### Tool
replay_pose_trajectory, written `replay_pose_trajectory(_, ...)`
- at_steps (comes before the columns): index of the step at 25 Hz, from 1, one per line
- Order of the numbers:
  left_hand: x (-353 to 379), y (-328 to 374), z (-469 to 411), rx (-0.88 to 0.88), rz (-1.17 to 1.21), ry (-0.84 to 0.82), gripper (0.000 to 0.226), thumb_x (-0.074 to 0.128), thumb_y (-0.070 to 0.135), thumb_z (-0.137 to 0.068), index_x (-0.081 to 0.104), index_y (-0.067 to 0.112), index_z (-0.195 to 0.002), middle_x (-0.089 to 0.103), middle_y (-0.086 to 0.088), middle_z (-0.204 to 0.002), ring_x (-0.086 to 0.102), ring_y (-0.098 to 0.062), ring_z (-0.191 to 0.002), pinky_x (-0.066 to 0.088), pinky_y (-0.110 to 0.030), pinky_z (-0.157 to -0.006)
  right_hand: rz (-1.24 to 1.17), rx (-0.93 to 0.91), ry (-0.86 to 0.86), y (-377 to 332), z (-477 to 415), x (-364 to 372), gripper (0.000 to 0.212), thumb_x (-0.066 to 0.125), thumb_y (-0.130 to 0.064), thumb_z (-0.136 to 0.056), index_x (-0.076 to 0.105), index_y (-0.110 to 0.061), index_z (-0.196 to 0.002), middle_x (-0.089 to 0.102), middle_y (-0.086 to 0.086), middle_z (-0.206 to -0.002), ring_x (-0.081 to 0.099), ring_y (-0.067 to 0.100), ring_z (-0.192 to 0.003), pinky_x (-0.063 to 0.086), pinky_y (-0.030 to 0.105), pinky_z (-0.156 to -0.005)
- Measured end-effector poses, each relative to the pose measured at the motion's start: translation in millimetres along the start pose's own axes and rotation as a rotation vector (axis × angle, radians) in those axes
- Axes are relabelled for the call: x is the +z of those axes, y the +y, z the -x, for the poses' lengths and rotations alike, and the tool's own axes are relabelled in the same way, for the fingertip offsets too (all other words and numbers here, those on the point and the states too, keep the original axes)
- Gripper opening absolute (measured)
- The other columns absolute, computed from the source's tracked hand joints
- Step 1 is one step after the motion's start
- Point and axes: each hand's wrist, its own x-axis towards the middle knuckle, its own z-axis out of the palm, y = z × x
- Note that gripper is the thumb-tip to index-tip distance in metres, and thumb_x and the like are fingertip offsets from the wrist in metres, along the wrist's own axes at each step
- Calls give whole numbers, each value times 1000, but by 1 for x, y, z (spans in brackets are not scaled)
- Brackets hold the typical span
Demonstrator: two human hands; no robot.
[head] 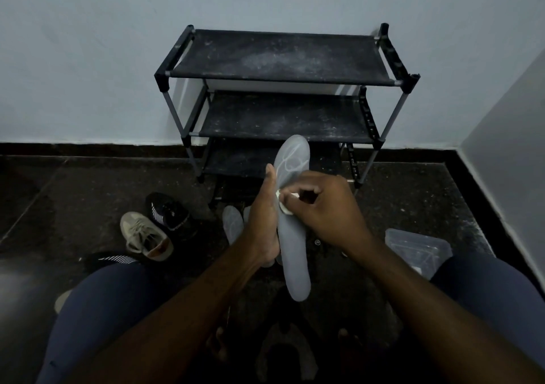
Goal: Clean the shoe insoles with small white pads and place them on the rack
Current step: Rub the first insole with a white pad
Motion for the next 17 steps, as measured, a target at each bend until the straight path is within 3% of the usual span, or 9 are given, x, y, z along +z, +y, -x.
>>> replay_pose_trajectory(3, 1, -1, 0, 9, -1, -25, 71, 25, 58, -106, 49, 5, -146, 64, -18, -134, 62, -25, -125, 52, -35, -104, 17, 40, 83, 6, -6, -5, 9, 74, -7, -88, 80, -12, -84, 75, -8, -85, 70, 8, -80, 57, 35, -76)
replay_pose_trajectory(6, 4, -2, 1, 0, 11, -17, 71, 26, 58, -105, 48, 5, -147, 64, -17, -135, 62, -25, -125, 54, -34, -100, 27, 8, 91, 0, -5, 0, 8, 74, -8, -89, 81, -12, -87, 74, -5, -84, 69, 10, -77, 55, 33, -73)
replay_pose_trajectory(9, -1, -1, -1, 0, 23, -11, 75, 27, 61, -104, 49, 4, -146, 63, -20, -134, 60, -29, -127, 50, -39, -104, 31, 3, 6, 1, 1, 0, 8, 74, -8, -90, 81, -13, -91, 75, -8, -89, 70, 7, -83, 56, 31, -77)
replay_pose_trajectory(13, 2, -4, 0, 23, -4, -25, 71, 24, 59, -106, 50, 6, -146, 60, -18, -140, 56, -28, -133, 43, -41, -112, 65, 34, 94, 8, -7, -5, 9, 73, -8, -89, 80, -14, -86, 74, -9, -86, 69, 5, -81, 56, 32, -76)
replay_pose_trajectory(17, 1, -2, 0, 2, 10, -12, 74, 26, 61, -104, 50, 6, -146, 65, -18, -133, 63, -26, -124, 53, -37, -99, 70, -26, 24, 2, -1, 1, 8, 73, -9, -91, 81, -12, -90, 75, -7, -88, 69, 6, -81, 56, 31, -76)
